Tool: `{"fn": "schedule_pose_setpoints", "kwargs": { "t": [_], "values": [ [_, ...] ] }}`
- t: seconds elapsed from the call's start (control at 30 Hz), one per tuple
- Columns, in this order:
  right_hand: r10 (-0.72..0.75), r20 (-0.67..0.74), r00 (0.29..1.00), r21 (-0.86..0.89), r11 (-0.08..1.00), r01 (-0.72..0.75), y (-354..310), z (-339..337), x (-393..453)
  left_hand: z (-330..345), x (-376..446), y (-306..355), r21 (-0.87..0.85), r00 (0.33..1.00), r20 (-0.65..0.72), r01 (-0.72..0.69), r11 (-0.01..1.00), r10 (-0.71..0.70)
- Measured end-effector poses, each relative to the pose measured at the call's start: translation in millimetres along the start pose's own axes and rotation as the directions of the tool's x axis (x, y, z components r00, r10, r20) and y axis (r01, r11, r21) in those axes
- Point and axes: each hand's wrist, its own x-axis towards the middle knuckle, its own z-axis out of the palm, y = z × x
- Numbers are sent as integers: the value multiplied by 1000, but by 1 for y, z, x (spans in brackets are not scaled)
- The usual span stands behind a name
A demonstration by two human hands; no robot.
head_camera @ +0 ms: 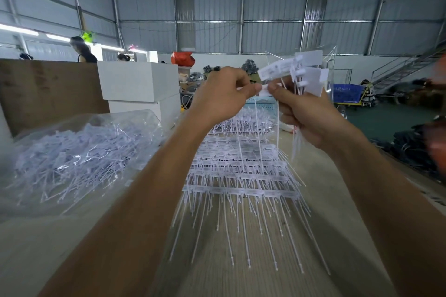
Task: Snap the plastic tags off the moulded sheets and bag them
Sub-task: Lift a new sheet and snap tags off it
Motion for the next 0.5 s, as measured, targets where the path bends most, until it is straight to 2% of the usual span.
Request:
{"fn": "schedule_pose_setpoints", "kwargs": {
  "t": [0.1,0.2,0.27,0.33,0.37,0.43,0.47,0.5],
  "values": [
    [-10,23,1000,49,999,9,-2,1,1,-1,-1,4,-225,998,41,61,972,-53],
    [-146,36,989,-169,974,150,-6,3,-6,-6,-1,4,-360,991,64,134,924,-118],
    [-281,75,957,-308,906,291,-11,5,-7,-9,0,3,-410,983,96,181,894,-155],
    [-394,69,917,-525,767,369,-11,6,-5,-11,1,3,-444,971,128,238,864,-201],
    [-473,88,877,-638,649,414,-11,6,-5,-12,1,2,-464,961,155,274,843,-227],
    [-680,204,704,-767,336,547,-10,7,-5,-13,0,0,-545,923,286,377,749,-257],
    [-725,273,632,-781,217,586,-8,7,-5,-13,-1,0,-593,893,379,436,676,-243],
    [-735,313,601,-783,158,601,-8,8,-5,-13,-2,1,-636,864,454,484,601,-215]
  ]
}}
